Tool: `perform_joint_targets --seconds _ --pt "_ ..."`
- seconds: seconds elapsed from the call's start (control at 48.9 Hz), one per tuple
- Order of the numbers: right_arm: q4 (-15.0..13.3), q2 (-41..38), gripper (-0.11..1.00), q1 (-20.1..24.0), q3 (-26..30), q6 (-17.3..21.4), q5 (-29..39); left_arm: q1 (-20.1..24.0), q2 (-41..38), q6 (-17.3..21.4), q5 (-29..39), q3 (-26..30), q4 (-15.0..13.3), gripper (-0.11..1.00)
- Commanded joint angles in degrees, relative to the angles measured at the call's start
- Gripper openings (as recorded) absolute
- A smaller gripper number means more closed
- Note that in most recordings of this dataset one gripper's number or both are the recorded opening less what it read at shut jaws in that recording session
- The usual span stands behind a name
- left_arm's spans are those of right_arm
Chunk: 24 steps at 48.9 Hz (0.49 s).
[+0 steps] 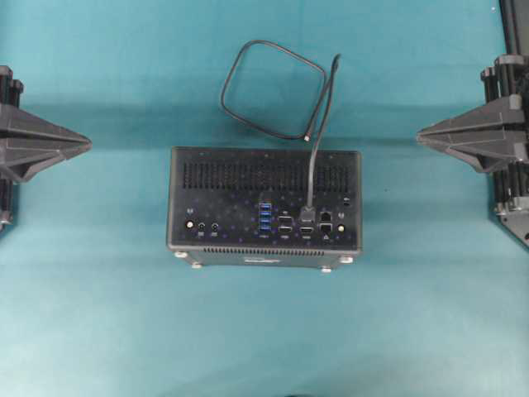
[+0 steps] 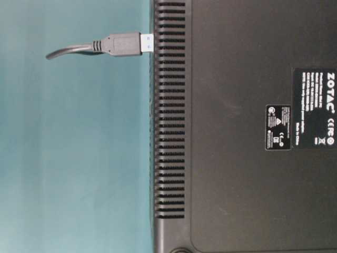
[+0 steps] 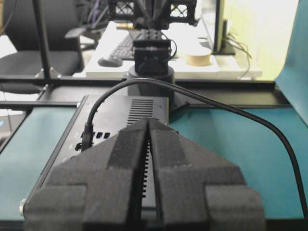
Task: Insert the USB into the PC box with both arms.
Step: 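Move the right gripper over the black USB plug on the PC box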
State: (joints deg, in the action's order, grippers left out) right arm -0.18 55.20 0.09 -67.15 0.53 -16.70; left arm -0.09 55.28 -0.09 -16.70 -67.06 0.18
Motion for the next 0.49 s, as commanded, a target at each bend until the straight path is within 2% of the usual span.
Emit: perform_joint_targets --seconds 0.0,0.041,0.102,0.143,0.307,0.47 --pt "0.53 -0.35 0.14 -0.35 0.09 0.35 -0.26 -2.11 -0.26 -1.58 -0.35 0.88 0.35 0.10" --pt "1.85 -0.26 0.13 -0.44 0.26 0.70 0.09 -2.55 -0.18 -2.02 -0.35 1.23 0.44 0.08" --pt "3.87 -0.26 0.05 -0.44 0.62 2.11 1.05 -2.99 -0.18 -2.46 0.18 2.20 0.44 0.00" --pt "4.75 -0.35 0.02 -0.44 0.97 3.25 2.46 -3.08 -0.35 -2.46 1.14 3.16 0.53 0.00" --pt "4.83 -1.05 0.00 0.00 5.45 5.27 13.18 -3.08 -1.49 -2.37 11.16 7.56 0.62 0.00" --pt "5.80 -2.29 0.01 0.26 12.48 8.44 25.93 -3.25 -3.60 -2.37 22.50 11.34 0.62 0.00"
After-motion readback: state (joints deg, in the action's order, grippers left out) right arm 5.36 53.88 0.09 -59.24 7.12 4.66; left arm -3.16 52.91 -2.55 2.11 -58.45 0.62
